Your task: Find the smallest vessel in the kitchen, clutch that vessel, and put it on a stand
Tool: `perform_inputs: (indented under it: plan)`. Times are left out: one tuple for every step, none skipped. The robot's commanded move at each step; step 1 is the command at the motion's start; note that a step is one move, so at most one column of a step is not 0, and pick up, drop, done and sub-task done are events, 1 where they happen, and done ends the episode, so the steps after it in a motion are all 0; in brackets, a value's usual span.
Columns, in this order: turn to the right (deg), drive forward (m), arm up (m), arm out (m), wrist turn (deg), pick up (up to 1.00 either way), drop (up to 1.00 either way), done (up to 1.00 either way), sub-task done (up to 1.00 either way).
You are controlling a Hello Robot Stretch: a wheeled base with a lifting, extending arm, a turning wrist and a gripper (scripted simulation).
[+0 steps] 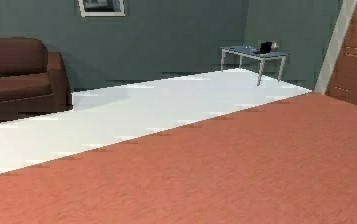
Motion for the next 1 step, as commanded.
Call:
perform_inputs:
  plan:
    - [0.0, 0.0, 0.0, 0.0, -33.0, 0.0, 0.0, 0.0, 0.0]
